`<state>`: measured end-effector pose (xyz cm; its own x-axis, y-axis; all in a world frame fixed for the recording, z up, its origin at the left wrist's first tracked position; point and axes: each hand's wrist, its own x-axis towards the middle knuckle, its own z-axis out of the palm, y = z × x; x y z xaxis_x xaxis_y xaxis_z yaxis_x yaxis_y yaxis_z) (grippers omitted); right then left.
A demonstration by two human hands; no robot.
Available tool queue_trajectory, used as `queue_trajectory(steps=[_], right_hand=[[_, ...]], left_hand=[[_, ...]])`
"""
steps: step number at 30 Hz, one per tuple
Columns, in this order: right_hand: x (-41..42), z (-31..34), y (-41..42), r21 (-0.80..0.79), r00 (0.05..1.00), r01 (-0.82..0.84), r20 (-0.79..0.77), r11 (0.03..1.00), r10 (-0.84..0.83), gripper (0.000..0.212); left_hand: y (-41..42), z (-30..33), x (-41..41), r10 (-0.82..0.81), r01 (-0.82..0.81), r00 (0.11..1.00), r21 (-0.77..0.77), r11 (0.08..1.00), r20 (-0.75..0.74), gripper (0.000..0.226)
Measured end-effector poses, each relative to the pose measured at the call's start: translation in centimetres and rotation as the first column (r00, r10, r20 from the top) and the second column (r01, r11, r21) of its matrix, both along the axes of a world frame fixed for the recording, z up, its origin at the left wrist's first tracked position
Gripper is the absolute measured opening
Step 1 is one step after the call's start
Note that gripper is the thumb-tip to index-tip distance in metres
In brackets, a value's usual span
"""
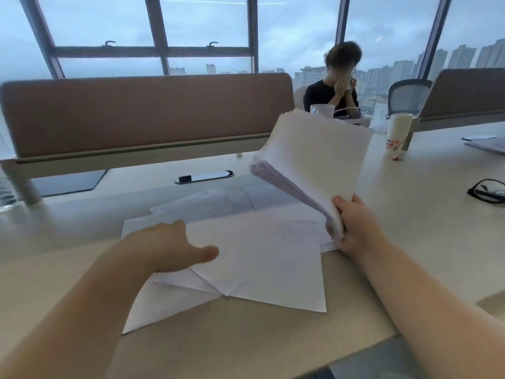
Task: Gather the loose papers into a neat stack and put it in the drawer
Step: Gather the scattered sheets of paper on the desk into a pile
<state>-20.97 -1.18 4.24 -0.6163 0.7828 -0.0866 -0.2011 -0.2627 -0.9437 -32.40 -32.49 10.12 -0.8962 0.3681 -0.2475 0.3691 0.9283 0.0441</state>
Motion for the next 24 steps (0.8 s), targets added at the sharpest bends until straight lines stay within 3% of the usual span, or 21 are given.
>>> queue_trajectory(steps=[2, 8, 11, 16, 19, 24], right_hand=[[0.4, -0.3, 0.3, -0.022, 1.000, 0.004, 0.005, 1.000, -0.004, 0.017], [0.8, -0.4, 0.4, -0.142, 0.999, -0.024, -0.030, 0.990, 0.020, 0.015], [0.7, -0.6, 0.2, -0.121, 0.998, -0.054, -0.047, 0.991, 0.049, 0.016], [0.4, -0.6, -0.4, -0.009, 0.998, -0.048, -0.048, 0.999, 0.047, 0.014], [0.1, -0.6, -0.7, 0.018, 0.995, -0.062, -0.077, 0.998, 0.063, 0.020], [-0.6, -1.0, -0.7, 0.040, 0.988, -0.097, -0.117, 0.994, 0.101, 0.026]], left_hand=[[0.3, -0.7, 0.1, -0.021, 0.024, 0.999, -0.079, 0.997, 0.038, 0.117], [0.8, -1.2, -0.4, 0.004, -0.003, 1.000, -0.109, 0.994, 0.010, 0.137], [0.5, -1.1, -0.6, 0.058, -0.058, 0.998, -0.036, 0.998, 0.017, 0.135], [0.1, -1.3, -0.8, 0.147, -0.165, 0.984, 0.206, 0.965, 0.102, 0.106], [0.0, -1.4, -1.0, 0.226, -0.271, 0.962, 0.459, 0.846, 0.152, 0.096], [-1.0, -2.5, -3.3, 0.286, -0.413, 0.909, 0.758, 0.505, 0.304, 0.081]])
